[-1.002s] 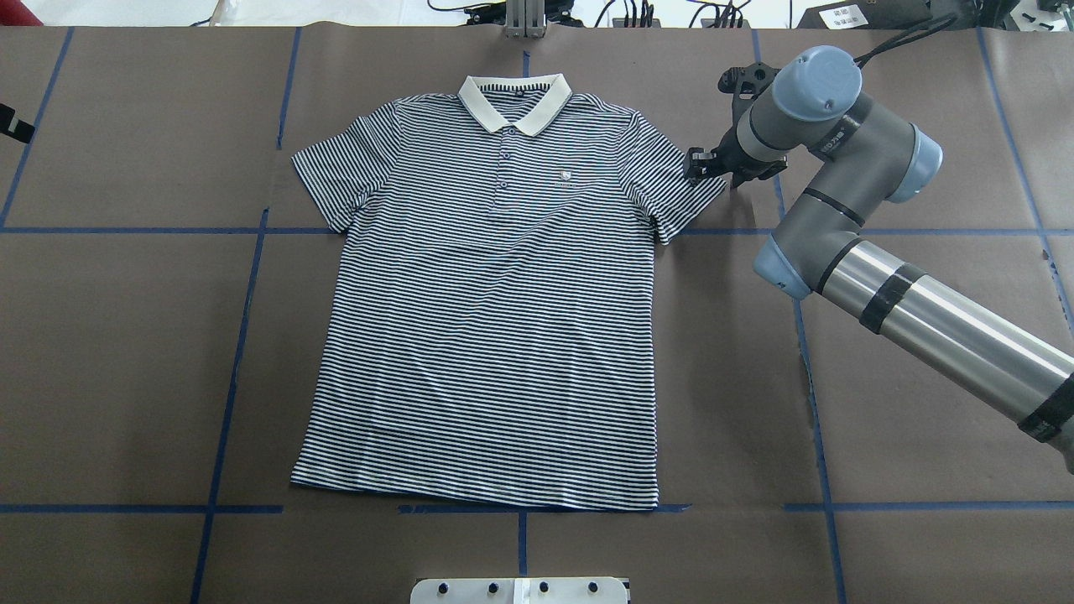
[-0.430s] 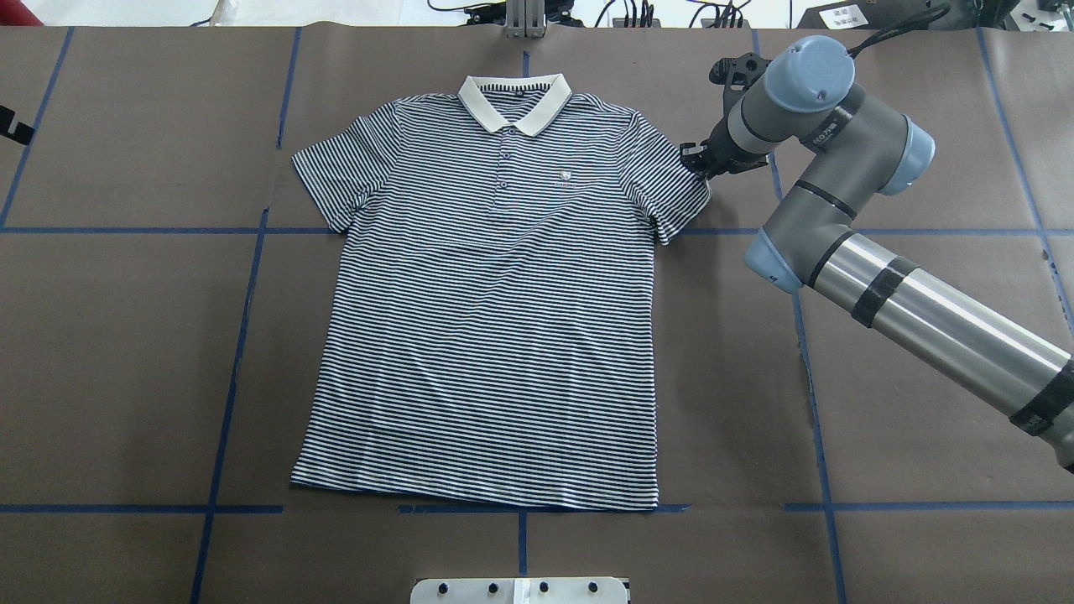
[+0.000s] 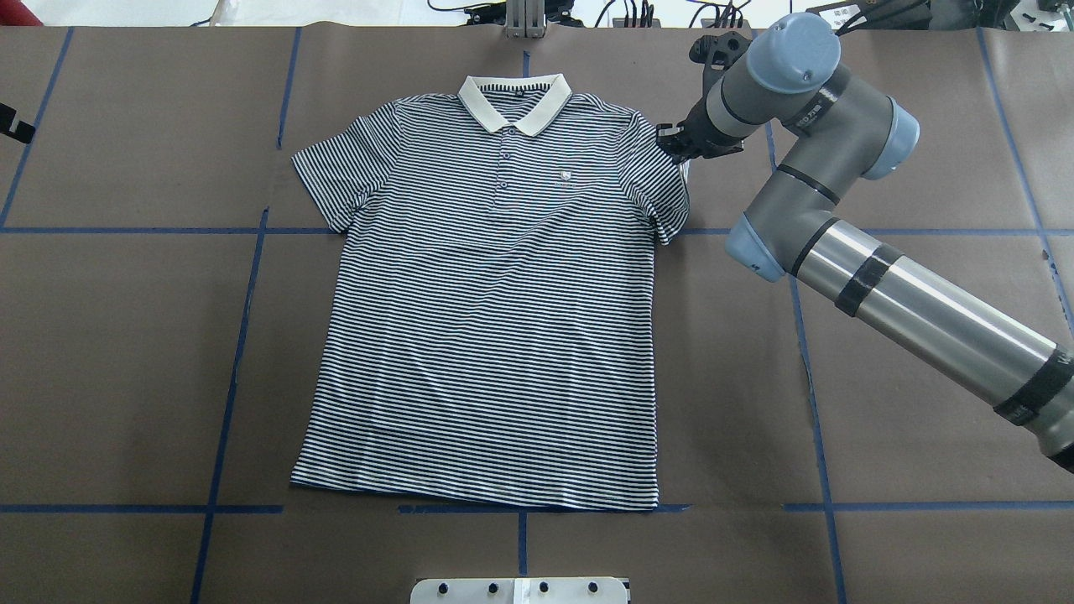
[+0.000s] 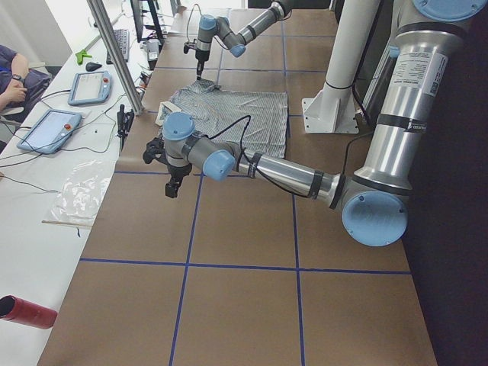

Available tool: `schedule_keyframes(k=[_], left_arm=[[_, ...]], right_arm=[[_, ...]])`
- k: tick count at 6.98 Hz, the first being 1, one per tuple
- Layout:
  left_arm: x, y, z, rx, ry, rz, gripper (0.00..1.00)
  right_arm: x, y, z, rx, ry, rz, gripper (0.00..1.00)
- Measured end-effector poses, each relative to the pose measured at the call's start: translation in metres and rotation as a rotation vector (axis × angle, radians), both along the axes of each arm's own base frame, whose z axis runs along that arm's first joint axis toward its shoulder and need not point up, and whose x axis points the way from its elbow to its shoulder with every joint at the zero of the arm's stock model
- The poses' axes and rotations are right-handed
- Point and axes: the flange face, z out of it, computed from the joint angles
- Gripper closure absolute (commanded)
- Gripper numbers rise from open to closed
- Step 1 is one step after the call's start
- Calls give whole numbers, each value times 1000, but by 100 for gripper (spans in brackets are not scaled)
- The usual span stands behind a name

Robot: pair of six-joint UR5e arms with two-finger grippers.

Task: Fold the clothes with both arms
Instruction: 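Fold the grasped sleeve inward over the shirt body with the right gripper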

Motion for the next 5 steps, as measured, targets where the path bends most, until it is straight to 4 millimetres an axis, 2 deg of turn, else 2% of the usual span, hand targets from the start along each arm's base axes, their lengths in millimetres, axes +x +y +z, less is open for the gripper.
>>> schedule_keyframes(k=[1,3,5], left_arm=[[0,-1,-1,2,0,0,0],[0,-1,-3,4,1,0,0],[0,-1,-4,0,4,-6,0]], right_arm=[[-13,4,-30,3,-38,-2,100],[-55,21,-88,20,-86,10,100],[-89,15,-120,48,-68,69,100]])
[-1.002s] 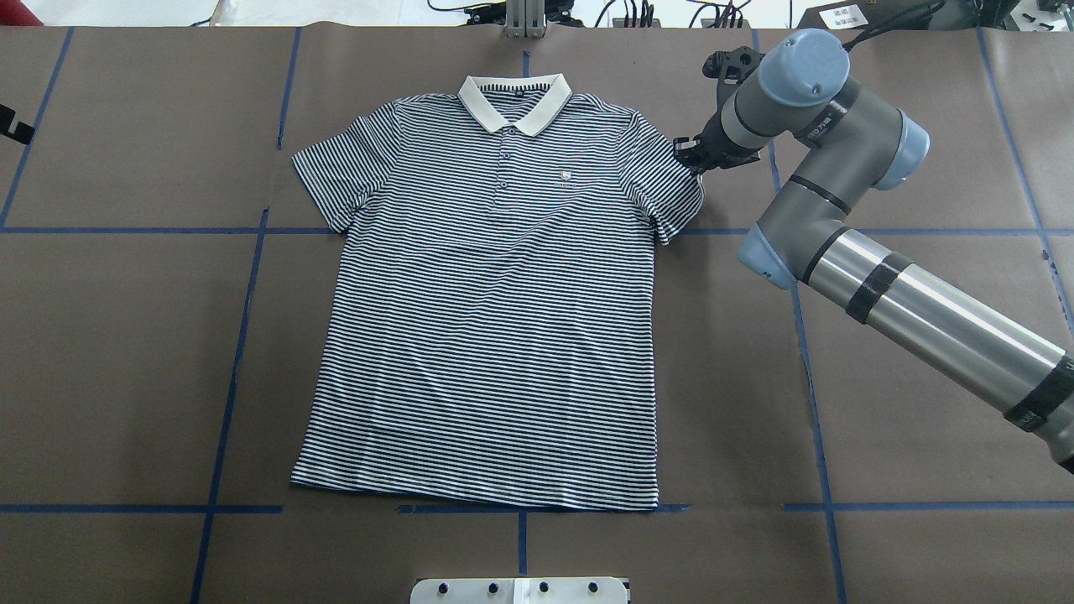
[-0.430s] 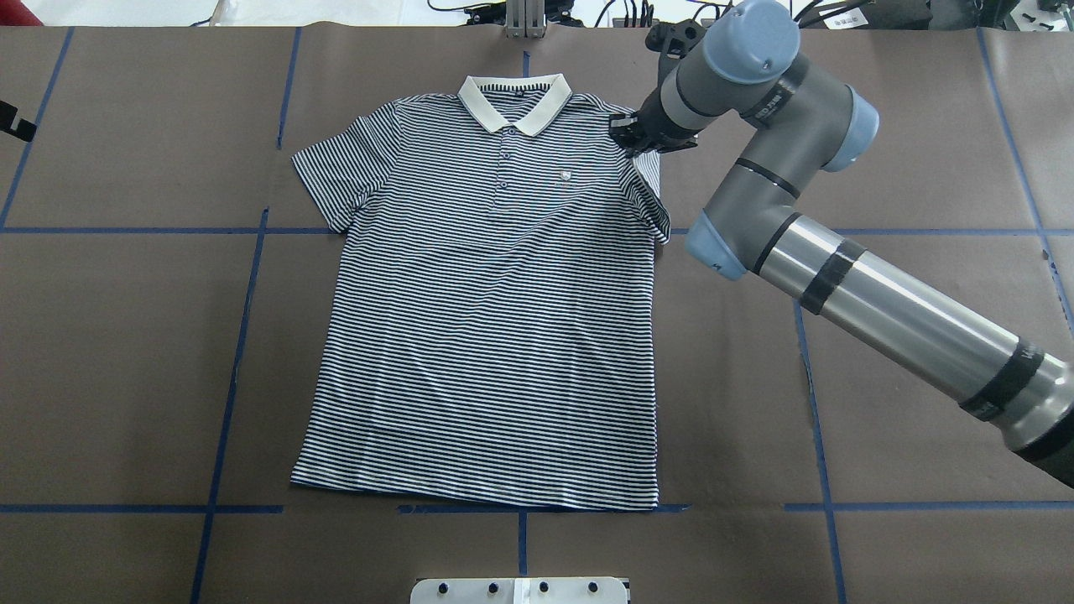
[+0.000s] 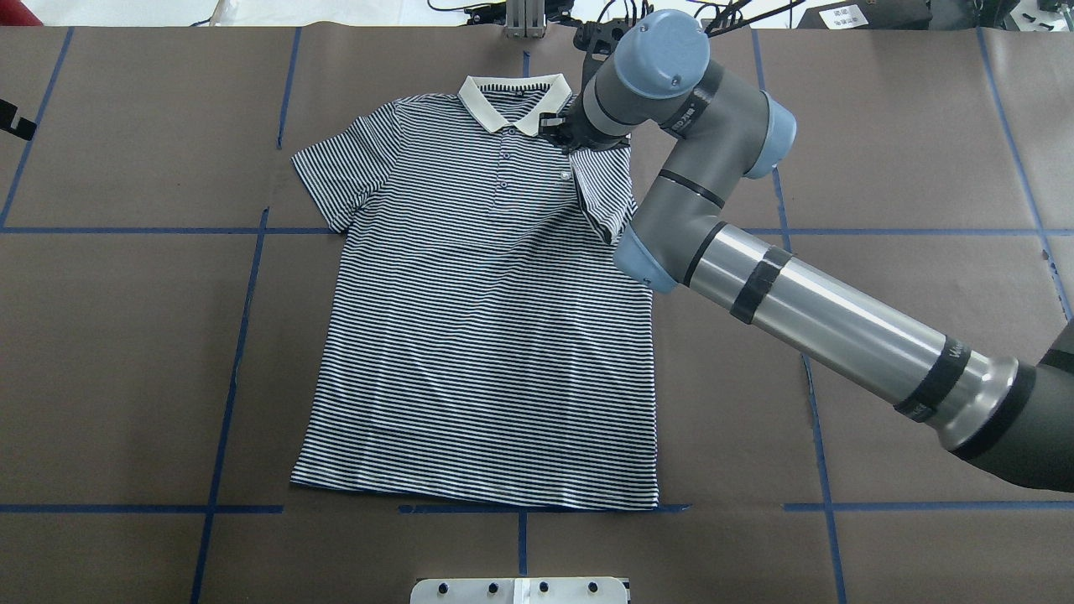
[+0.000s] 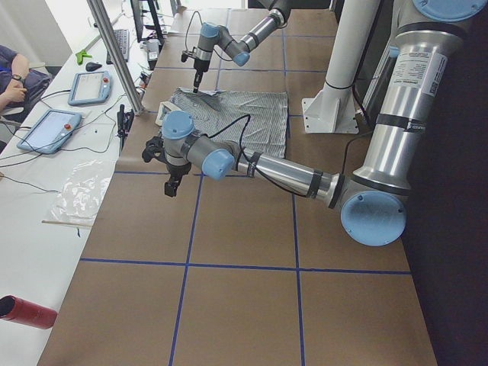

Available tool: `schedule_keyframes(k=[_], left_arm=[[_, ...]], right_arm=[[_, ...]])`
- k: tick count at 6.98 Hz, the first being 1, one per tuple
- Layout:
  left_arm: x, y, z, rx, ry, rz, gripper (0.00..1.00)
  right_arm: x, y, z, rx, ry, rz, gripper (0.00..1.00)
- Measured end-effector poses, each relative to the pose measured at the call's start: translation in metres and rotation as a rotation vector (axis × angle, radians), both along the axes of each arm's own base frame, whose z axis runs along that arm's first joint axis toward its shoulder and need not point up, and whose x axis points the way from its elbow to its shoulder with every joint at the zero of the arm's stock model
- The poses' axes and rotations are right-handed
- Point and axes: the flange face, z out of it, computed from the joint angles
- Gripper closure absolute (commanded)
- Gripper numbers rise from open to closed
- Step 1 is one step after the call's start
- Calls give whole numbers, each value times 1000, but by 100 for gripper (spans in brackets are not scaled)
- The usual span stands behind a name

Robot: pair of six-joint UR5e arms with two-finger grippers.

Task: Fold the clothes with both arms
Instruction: 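Fold the grasped sleeve inward over the shirt body with the right gripper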

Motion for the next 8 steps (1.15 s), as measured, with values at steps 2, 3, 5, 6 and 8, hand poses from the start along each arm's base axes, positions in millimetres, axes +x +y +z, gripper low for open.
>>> schedule_keyframes(k=[2,3,5,6,8], left_arm=[[0,0,-4,-17,9,-20,0],[0,0,-5,-19,11,-23,0],[1,0,-7,-19,12,-23,0],[3,-3,-10,-17,15,-28,0],[38,-24,-29,-15,6,-75,0]], right_arm=[[-6,-11,2,13,36,57,100],[-7,-14,5,15,47,72,1],[-8,-15,6,23,57,77,0],[-9,-14,7,23,59,73,0],[-7,-11,11,3,48,53,0]])
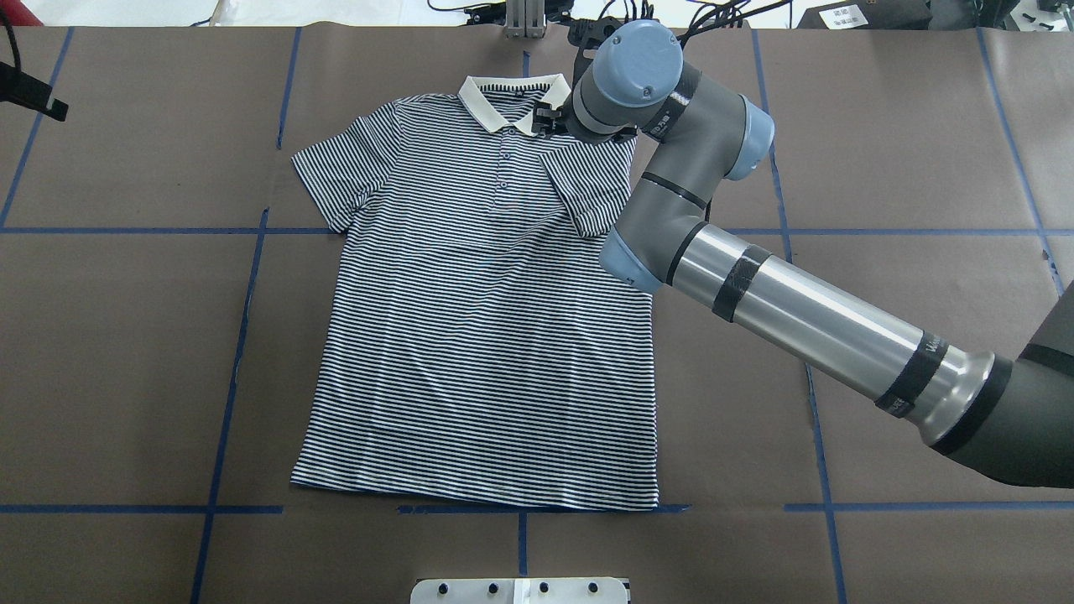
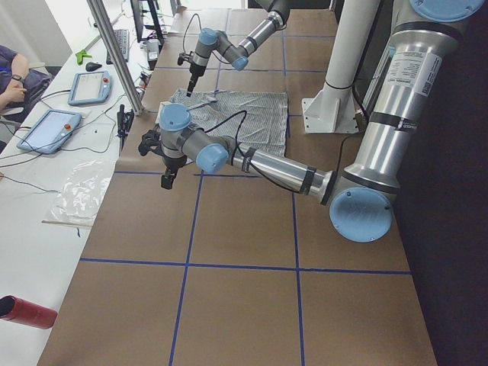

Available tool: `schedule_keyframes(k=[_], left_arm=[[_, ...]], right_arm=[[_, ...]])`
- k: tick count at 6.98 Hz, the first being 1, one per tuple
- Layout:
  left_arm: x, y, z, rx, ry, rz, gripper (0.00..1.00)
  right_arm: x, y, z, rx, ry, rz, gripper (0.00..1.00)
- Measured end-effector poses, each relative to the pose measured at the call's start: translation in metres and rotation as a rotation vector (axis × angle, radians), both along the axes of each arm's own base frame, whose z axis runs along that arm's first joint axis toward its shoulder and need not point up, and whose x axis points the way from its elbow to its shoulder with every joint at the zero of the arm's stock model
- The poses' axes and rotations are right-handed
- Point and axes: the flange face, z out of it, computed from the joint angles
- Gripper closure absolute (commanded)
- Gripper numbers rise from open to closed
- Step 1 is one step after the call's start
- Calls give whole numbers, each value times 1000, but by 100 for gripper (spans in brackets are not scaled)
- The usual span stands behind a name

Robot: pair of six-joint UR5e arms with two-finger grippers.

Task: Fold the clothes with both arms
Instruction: 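Fold the grasped sleeve inward over the shirt body with the right gripper, then hold the folded sleeve with the right gripper while the left arm approaches the other sleeve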

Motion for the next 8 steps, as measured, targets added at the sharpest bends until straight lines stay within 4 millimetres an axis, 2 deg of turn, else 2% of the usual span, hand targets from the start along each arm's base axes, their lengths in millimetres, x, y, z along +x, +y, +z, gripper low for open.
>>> schedule_keyframes(k=[2,3,5,6,7,8], left_arm=[[81,-12,-36,-31,0,-93,0],[115,-18,-44,-49,25,-140,0],[185,-44,-23,-68,75,-267,0],[222,-49,-16,-61,67,-315,0],[251,-45,-15,-60,58,-339,0],[271,-42,-14,-64,49,-344,0]], right_arm=[[21,14,-9,-69,-17,-70,0],[37,27,-16,-101,-14,-99,0],[82,55,-13,-141,-28,-145,0],[96,63,-9,-149,-38,-156,0],[100,67,-7,-151,-41,-161,0],[101,69,-6,-152,-40,-162,0]])
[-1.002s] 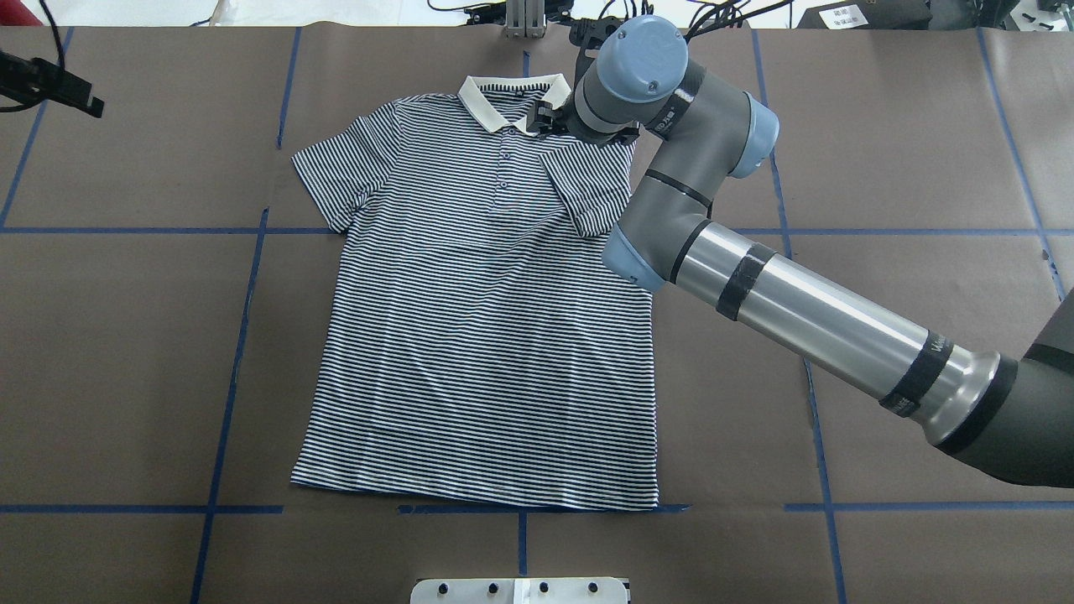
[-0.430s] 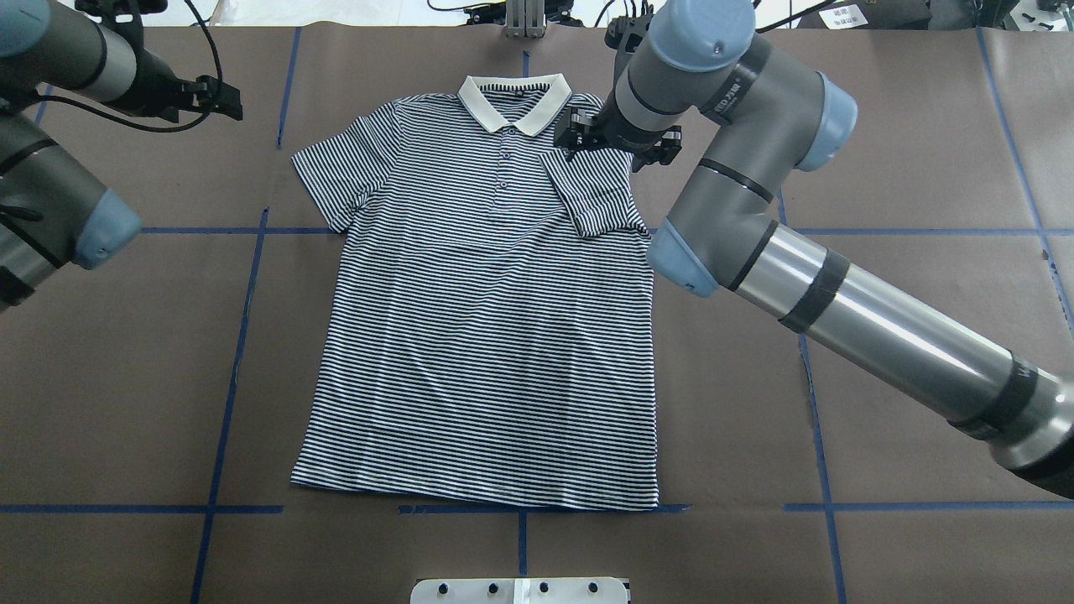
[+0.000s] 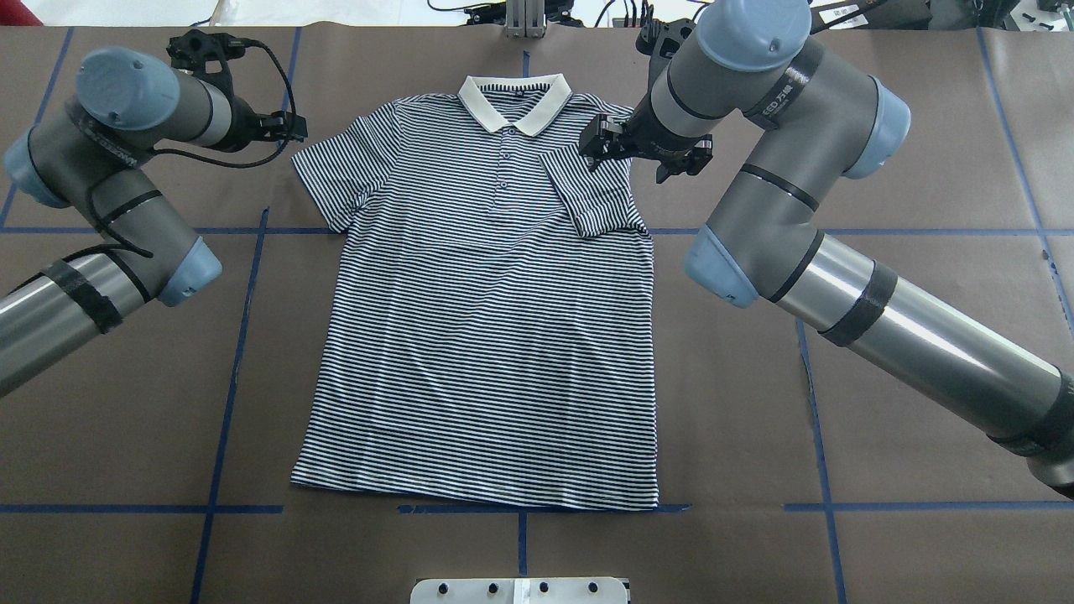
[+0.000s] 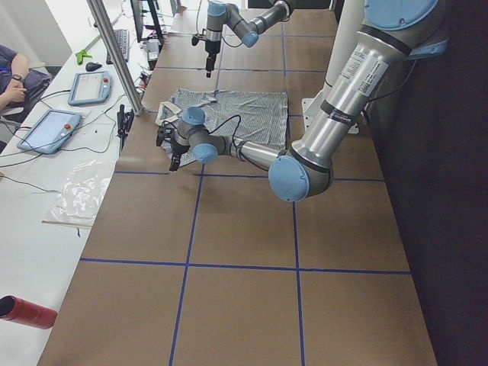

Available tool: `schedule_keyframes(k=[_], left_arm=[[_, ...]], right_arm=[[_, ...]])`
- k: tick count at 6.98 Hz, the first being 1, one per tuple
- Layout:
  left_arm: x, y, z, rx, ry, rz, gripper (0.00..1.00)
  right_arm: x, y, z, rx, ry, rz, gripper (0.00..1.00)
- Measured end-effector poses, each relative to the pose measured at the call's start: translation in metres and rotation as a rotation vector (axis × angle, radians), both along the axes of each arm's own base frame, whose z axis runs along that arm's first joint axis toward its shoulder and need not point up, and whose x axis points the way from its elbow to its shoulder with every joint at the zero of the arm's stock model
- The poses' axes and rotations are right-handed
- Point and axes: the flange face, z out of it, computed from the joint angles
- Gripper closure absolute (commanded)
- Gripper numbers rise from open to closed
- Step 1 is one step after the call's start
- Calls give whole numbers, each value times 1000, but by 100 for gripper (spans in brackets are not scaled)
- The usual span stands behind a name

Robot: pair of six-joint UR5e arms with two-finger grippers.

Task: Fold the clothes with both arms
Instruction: 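Hold the folded sleeve with the right gripper while the left arm approaches the other sleeve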

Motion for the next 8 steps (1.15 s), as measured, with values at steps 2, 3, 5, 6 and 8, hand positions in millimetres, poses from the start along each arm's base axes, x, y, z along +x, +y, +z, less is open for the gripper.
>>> schedule_keyframes(k=[2,3,5,6,8], left_arm=[[24,-7,5,-5,-35,-25,0],[30,-8,5,-5,-42,-29,0],[41,-4,3,-5,-43,-23,0],[45,-2,3,-10,-39,-21,2],[52,3,4,-15,-37,-16,19]], right_arm=[[-1,1,0,0,1,1,0],[-2,1,0,1,1,1,0],[-2,1,2,1,1,1,0],[-1,2,1,1,0,1,0],[0,1,1,2,-1,2,0]])
